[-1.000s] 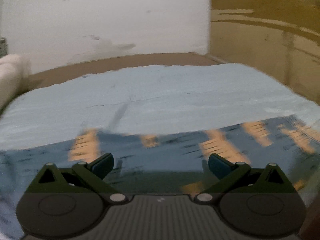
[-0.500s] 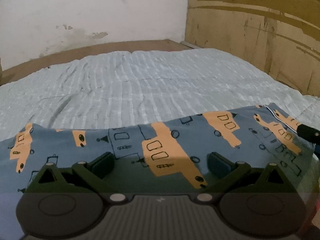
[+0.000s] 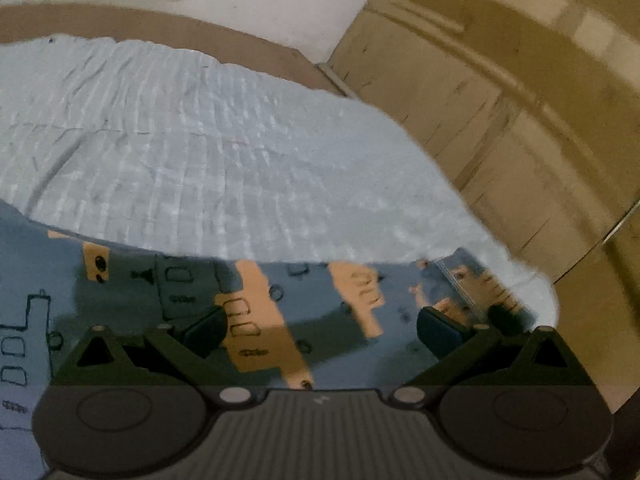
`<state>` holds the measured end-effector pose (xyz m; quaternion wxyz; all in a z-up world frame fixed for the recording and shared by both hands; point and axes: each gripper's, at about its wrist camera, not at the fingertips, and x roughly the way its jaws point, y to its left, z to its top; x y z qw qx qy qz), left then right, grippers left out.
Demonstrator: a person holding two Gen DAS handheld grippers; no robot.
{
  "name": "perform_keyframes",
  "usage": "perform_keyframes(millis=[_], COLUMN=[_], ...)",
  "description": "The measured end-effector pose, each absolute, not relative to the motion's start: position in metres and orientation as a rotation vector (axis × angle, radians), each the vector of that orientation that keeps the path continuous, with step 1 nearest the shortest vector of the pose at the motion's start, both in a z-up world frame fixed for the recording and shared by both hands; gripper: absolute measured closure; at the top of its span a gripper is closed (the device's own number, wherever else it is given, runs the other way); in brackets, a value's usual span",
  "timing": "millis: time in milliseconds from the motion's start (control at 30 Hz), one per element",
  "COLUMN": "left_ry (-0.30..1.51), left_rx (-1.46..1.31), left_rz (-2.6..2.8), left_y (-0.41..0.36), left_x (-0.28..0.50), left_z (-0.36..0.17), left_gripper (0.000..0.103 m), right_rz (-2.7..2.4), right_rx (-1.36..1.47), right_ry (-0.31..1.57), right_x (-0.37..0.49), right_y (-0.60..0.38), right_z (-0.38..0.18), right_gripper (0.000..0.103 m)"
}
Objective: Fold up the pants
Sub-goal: 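Smooth the pants with the left gripper while the right gripper grasps the waistband edge, then grasp the pants waistband with the left gripper beside the right gripper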
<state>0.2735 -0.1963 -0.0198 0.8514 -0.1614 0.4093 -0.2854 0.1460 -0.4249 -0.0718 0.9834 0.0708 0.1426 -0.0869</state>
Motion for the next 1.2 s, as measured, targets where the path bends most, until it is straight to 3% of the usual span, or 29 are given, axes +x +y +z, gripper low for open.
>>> perform_keyframes(millis=[367,500,800,900,1200], left_ry=[0.844,0.869,0.903,0.900,0.912], left_rx=[-0.402,-0.402,-0.343,-0.316,-0.306], left_rz=[-0.581,-0.563,-0.621,-0.595,-0.537], left_y=[-0.148,-0.143,-0.179,-0.190,-0.210], left_x=[0.268,0.270,0.271,0.272,0.278], left_z=[-0.014,-0.024,-0.035,-0.038,-0.040], left_gripper=[0.001,0.001,0.002,0.009,0.056], right_rz=[0.102,0.120,0.119,0.116,0.112], right_rx=[-0.262,-0.298,-0.161,-0.137,-0.143], right_ry=[0.353,0.423,0.362,0.347,0.328], right_x=[0.135,0.135,0.136,0.132,0.129], right_y=[-0.308,-0.289,-0.301,-0.302,-0.302], right_z=[-0.076,-0.099,-0.107,-0.110,-0.117], right_gripper=[0.091,0.090,0.087,0.087,0.086])
